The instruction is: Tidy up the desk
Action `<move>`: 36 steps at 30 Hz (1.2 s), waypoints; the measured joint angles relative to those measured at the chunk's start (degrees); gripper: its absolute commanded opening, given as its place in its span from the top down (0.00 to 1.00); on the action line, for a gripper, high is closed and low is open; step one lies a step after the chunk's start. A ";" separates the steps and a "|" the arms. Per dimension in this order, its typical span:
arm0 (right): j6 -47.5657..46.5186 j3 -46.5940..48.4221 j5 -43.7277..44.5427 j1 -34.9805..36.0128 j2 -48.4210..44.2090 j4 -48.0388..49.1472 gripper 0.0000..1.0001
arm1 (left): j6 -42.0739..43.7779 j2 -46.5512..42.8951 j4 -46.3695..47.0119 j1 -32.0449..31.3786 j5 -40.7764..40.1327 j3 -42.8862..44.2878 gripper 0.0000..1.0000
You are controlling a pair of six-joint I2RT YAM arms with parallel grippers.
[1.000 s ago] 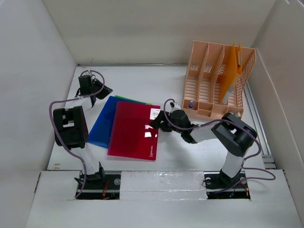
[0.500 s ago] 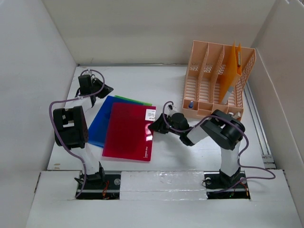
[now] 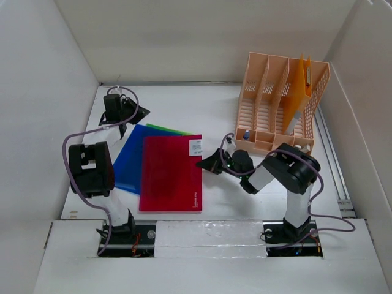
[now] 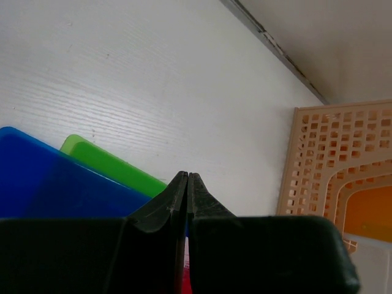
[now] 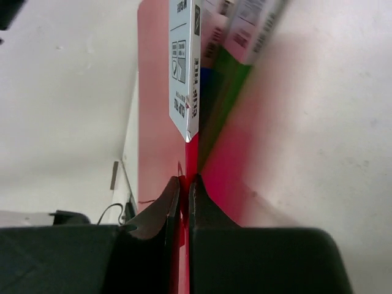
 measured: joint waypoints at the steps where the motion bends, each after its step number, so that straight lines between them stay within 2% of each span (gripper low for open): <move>1: 0.00 -1.18 -0.02 -0.33 -2.01 0.00 1.00 | 0.00 -0.72 0.00 -0.04 0.09 0.00 1.00; 4: -2.60 -2.10 -0.52 -1.18 -9.49 -1.88 1.00 | -0.68 -3.37 0.63 0.02 0.85 -0.17 1.00; 7: -8.63 -1.38 2.21 -0.52 -20.52 -8.15 1.00 | -2.64 -6.73 2.78 0.07 2.67 -1.29 1.00; 13: -22.77 3.74 14.47 4.94 -39.76 -23.32 1.00 | -6.86 -13.68 7.54 0.04 6.16 -4.04 1.00; 21: -31.98 3.91 33.42 5.22 -59.04 -37.51 1.00 | -11.26 -17.86 11.78 0.04 9.64 -5.77 0.98; 25: -35.67 5.22 40.65 4.00 -64.76 -41.94 1.00 | -11.87 -18.47 12.39 0.04 10.88 -5.81 0.99; 28: -37.66 7.48 42.73 1.29 -66.82 -43.80 1.00 | -11.30 -20.31 12.31 0.04 10.84 -5.81 0.99; 33: -37.57 9.66 38.80 -2.99 -67.17 -45.79 1.00 | -9.25 -23.52 13.44 -0.94 11.19 -5.73 0.99; 36: -37.00 9.81 34.73 -2.97 -65.24 -46.27 1.00 | -4.83 -23.82 11.04 -5.11 10.58 -3.34 0.98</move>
